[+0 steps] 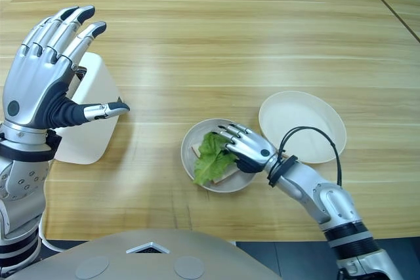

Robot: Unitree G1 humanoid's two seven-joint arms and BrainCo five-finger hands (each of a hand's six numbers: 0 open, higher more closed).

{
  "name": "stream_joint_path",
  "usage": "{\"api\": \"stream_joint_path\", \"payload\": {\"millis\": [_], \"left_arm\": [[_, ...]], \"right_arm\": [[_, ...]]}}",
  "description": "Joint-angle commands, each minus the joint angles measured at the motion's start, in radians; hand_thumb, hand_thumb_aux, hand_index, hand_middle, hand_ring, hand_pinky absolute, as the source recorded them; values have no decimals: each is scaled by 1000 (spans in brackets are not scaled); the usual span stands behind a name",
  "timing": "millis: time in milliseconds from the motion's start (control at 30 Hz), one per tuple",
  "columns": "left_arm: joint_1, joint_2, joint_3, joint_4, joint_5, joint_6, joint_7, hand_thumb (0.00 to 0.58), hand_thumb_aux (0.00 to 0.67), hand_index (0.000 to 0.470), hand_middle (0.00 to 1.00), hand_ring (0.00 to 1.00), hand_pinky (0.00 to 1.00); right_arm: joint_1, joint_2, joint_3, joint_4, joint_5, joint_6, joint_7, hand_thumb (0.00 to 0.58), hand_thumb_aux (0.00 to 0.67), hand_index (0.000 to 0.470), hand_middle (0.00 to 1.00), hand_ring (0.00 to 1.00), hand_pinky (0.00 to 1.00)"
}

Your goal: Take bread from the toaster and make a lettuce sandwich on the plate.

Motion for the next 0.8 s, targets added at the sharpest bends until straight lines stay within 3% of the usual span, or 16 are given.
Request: {"api": "stream_joint_path", "payload": {"millis": [33, 67, 100, 133, 167, 200, 433, 633, 800], "left_arm": [[15, -6, 27, -10, -6, -8, -16, 0, 0, 0, 0, 0, 0], [17, -8, 28, -10, -5, -12, -16, 0, 0, 0, 0, 0, 0], [17, -10, 28, -9, -3, -15, -17, 0, 0, 0, 0, 0, 0], [18, -13, 28, -7, -1, -17, -18, 0, 0, 0, 0, 0, 0], [19, -15, 28, -6, 0, -19, -18, 0, 0, 0, 0, 0, 0], [20, -17, 29, -4, 2, -21, -18, 0, 0, 0, 0, 0, 0], [39, -28, 51, -16, 0, -31, -33, 0, 0, 0, 0, 0, 0], [47, -45, 76, -10, -16, -34, -26, 0, 0, 0, 0, 0, 0], [45, -69, 56, -1, 2, -41, -18, 0, 0, 0, 0, 0, 0]], "right_arm": [[-20, -49, -38, -32, -17, 16, 38, 580, 670, 470, 0, 0, 0], [-26, -52, -45, -41, -11, 18, 43, 579, 646, 453, 0, 0, 0], [-31, -54, -47, -47, -5, 19, 52, 472, 381, 267, 0, 0, 0], [-35, -57, -45, -46, 1, 17, 62, 429, 328, 230, 0, 0, 0], [-36, -60, -42, -43, 10, 14, 74, 144, 89, 63, 0, 0, 0], [-34, -62, -40, -42, 14, 13, 85, 0, 0, 0, 0, 0, 0], [-5, -160, -88, -56, 71, -1, 197, 0, 0, 0, 0, 0, 0], [111, -259, -294, -128, 317, -10, 322, 0, 0, 0, 0, 0, 0], [151, -276, -282, -120, 394, -54, 404, 0, 0, 0, 0, 0, 0]]}}
